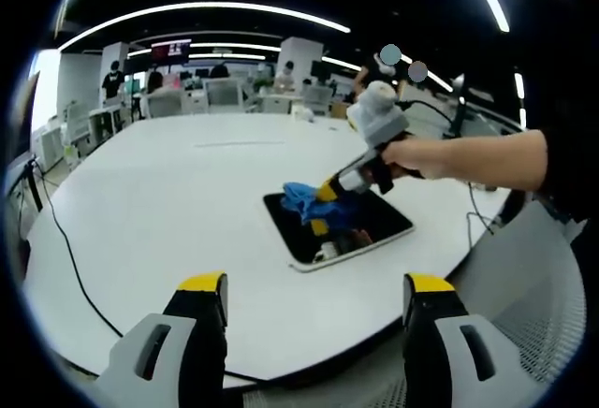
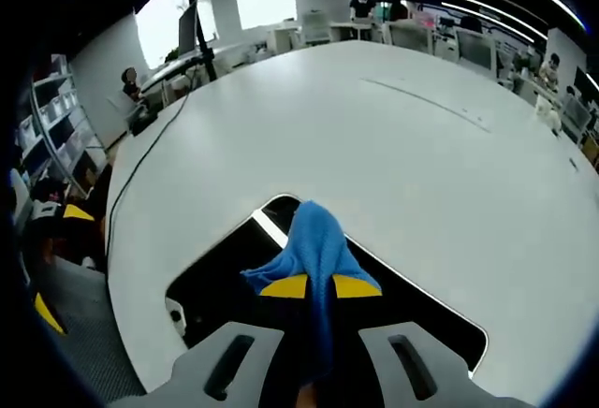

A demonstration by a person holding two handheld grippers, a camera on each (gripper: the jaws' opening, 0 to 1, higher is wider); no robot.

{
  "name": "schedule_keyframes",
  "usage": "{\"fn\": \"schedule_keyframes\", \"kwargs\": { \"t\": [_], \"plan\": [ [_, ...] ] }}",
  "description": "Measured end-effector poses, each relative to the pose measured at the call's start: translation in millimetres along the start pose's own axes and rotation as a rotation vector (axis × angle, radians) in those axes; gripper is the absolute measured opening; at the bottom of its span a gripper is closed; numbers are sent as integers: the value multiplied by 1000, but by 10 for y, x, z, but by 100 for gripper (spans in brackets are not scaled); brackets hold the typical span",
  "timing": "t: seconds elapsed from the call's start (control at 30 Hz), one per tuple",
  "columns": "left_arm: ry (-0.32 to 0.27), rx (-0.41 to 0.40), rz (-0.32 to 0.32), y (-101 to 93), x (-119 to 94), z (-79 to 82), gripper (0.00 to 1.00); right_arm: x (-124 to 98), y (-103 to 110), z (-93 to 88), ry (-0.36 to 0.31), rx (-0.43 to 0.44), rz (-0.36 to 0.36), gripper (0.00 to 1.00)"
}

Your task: Wipe the mirror surface with the cleaning cloth until all visible marks leave the cleaned area.

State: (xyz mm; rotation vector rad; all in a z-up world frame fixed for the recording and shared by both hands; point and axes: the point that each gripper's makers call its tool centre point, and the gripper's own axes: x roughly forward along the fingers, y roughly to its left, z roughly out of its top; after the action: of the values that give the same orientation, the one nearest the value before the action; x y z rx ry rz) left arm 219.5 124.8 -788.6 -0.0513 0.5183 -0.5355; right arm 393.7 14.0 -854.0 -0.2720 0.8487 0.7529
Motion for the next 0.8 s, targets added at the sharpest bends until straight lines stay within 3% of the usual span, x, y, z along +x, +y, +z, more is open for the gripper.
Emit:
{"fn": "schedule_keyframes", "kwargs": {
  "t": [0.53, 0.8],
  "plan": [
    [-1, -6, 15, 30, -11, -9, 76, 43, -77, 62, -17, 7, -11, 3],
    [23, -10, 10, 20, -9, -51, 76, 35, -86, 52, -35, 67, 11, 3]
  ]
}}
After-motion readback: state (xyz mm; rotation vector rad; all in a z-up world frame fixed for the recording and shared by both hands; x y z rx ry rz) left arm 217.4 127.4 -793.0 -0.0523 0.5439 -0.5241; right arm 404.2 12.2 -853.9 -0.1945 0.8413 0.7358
